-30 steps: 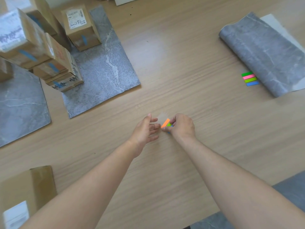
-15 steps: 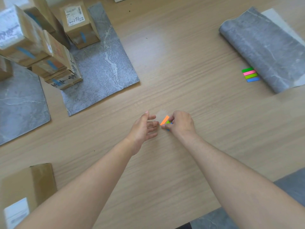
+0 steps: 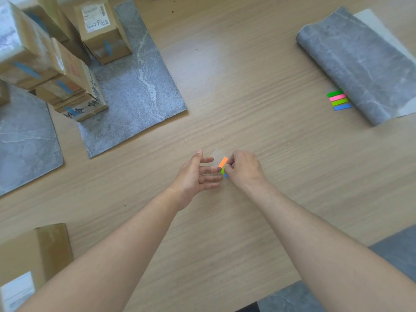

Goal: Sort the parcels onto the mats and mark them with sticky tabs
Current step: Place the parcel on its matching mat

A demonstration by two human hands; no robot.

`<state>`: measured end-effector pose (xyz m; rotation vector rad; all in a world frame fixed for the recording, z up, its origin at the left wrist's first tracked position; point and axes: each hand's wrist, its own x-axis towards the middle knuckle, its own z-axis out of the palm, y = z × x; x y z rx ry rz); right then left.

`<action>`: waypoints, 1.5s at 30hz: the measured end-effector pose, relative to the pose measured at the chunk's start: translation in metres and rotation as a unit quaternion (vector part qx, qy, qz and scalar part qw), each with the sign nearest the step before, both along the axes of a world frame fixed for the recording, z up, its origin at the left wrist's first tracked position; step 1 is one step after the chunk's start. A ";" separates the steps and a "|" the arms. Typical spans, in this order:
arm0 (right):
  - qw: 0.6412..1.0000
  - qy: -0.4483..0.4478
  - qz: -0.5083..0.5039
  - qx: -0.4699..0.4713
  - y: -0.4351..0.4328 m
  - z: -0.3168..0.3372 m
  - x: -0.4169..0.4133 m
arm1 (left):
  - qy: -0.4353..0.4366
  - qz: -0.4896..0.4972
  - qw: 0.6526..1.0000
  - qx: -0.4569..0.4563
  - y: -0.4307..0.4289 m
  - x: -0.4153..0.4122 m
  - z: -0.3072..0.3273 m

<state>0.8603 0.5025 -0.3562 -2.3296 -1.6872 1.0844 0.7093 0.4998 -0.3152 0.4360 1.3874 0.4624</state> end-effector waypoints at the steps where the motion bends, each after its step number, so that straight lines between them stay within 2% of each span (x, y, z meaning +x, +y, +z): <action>1: 1.000 -0.001 0.004 0.001 0.000 0.001 0.000 | -0.005 -0.003 1.000 -0.003 0.000 0.001 -0.001; 13: 0.999 0.035 -0.007 -0.006 0.005 0.001 0.010 | -0.046 -0.043 0.996 -0.068 0.005 0.002 -0.003; 19: 0.995 0.052 -0.083 0.032 0.005 -0.002 0.024 | -0.051 -0.046 0.995 -0.077 0.006 0.004 -0.001; 24: 0.979 0.088 -0.166 0.074 -0.002 -0.004 0.031 | -0.046 -0.040 0.995 -0.073 0.000 0.006 -0.002; 28: 0.951 0.151 -0.250 0.099 -0.006 -0.007 0.032 | -0.032 -0.038 0.997 -0.062 -0.005 0.012 0.000; 33: 0.931 0.215 -0.269 0.122 -0.016 0.002 0.027 | 0.001 -0.017 1.000 0.000 -0.011 0.019 0.008; 39: 0.940 0.218 -0.199 0.169 -0.033 0.023 0.017 | 0.061 -0.003 0.992 0.107 -0.018 0.016 0.022; 42: 0.943 0.200 -0.116 0.241 -0.045 0.036 0.006 | 0.058 0.014 0.990 0.127 -0.026 0.010 0.031; 45: 0.929 0.196 -0.046 0.309 -0.055 0.046 -0.012 | 0.044 0.036 0.989 0.135 -0.038 -0.001 0.041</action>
